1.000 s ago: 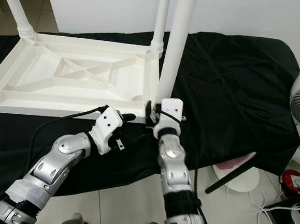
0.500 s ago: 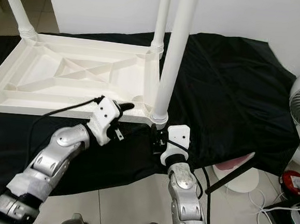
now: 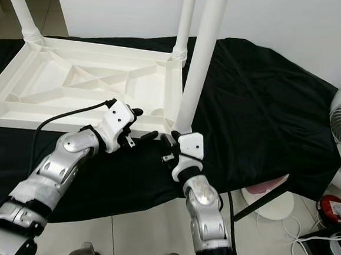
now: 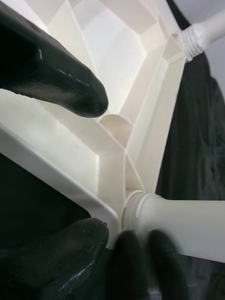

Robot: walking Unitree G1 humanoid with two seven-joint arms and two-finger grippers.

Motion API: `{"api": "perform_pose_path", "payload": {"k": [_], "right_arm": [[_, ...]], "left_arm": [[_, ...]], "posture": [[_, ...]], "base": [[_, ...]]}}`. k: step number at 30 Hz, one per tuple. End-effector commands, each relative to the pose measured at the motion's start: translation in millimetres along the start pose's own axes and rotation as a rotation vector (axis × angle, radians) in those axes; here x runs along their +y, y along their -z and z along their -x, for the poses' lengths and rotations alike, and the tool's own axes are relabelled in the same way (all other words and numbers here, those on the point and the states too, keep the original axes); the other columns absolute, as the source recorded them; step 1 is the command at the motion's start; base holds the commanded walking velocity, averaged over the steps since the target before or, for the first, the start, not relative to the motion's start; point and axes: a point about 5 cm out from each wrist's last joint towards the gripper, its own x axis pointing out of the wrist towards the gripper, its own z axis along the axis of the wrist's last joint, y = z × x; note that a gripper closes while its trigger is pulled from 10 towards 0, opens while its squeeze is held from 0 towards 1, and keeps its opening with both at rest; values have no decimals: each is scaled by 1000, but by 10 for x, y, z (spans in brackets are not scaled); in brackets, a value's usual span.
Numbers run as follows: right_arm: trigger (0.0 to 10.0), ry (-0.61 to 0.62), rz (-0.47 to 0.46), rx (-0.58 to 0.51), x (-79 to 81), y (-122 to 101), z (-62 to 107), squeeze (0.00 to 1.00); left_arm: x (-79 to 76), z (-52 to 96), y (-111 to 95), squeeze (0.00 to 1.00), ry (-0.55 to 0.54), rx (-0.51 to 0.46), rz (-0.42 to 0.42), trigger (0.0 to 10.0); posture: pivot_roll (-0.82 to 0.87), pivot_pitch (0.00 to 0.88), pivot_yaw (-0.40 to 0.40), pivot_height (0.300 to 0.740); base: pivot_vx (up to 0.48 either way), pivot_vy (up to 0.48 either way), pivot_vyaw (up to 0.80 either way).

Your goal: Building children table

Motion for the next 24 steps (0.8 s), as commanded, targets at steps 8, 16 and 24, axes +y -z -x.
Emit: {"api": "perform_pose_path", "payload": {"k": [8,16,24], "right_arm": [[10000,98,-9,5,-307,-23,-15,0],[10000,259,-2,20,-650,-10,102,0],[10000,358,7,39,-853,9,195,0]], "left_arm": [[236,20,159,0,-365,107,13,10000],[276,25,249,0,-381,172,6,10000],[310,3,234,0,-395,173,6,10000]], "posture": [[12,0,-46,740],[1,0,-44,740],[-8,0,-44,740]], "base": [[0,0,0],[0,0,0],[0,0,0]]}}
